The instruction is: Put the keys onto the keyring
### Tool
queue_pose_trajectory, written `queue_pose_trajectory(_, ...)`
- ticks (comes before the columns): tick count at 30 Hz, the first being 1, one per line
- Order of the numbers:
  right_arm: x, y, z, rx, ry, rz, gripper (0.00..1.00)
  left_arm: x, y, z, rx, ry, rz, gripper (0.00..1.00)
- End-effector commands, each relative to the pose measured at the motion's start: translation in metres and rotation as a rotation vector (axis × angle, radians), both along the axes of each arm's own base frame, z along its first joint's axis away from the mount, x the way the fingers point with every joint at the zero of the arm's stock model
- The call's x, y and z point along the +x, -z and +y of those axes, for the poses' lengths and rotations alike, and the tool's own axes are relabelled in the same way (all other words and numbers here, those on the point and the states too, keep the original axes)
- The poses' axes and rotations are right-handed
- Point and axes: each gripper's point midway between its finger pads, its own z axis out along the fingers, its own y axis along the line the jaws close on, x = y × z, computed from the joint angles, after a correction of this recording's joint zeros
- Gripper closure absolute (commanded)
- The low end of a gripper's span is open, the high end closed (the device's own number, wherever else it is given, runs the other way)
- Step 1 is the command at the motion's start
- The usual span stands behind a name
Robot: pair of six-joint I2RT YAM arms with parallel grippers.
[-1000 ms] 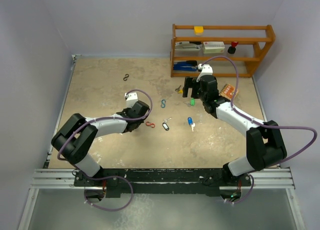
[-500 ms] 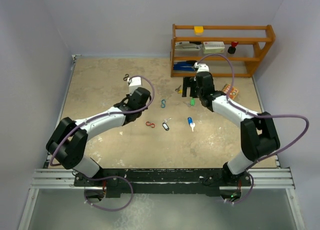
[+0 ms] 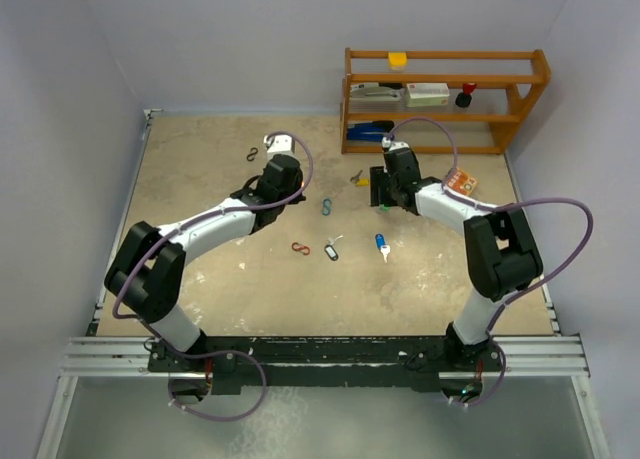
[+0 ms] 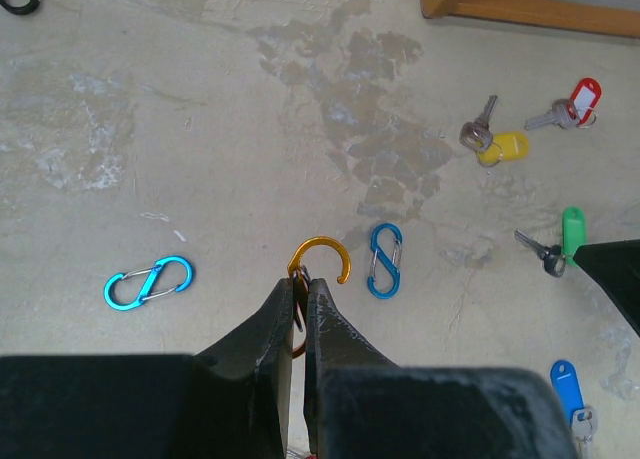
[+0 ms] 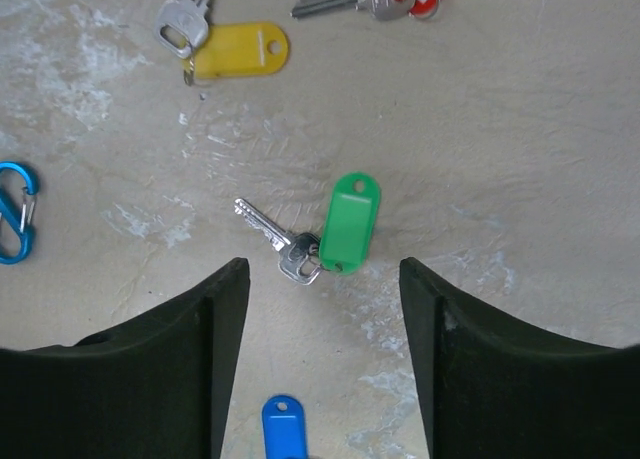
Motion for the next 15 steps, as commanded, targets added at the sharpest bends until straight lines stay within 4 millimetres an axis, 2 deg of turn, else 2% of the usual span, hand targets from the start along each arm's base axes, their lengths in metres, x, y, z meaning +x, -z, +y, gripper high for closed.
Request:
queue_pose_trajectory(1, 0.007, -0.007, 0.006, 0.009, -0.034, 0.004, 0.38, 0.008, -0.018, -0.011, -0.026, 0.037, -0.046, 1.0)
queue_pose_trajectory(10, 0.008, 0.007, 0.006, -0.026, -0.082, 0.025, 0.51, 0.008, -0.011, -0.011, -0.017, 0.036, -0.032, 1.0)
queue_pose_trajectory(15, 0.01, 0.014, 0.005, -0.04, -0.08, 0.035, 0.53, 0.007, -0.006, -0.01, -0.011, 0.036, -0.023, 1.0)
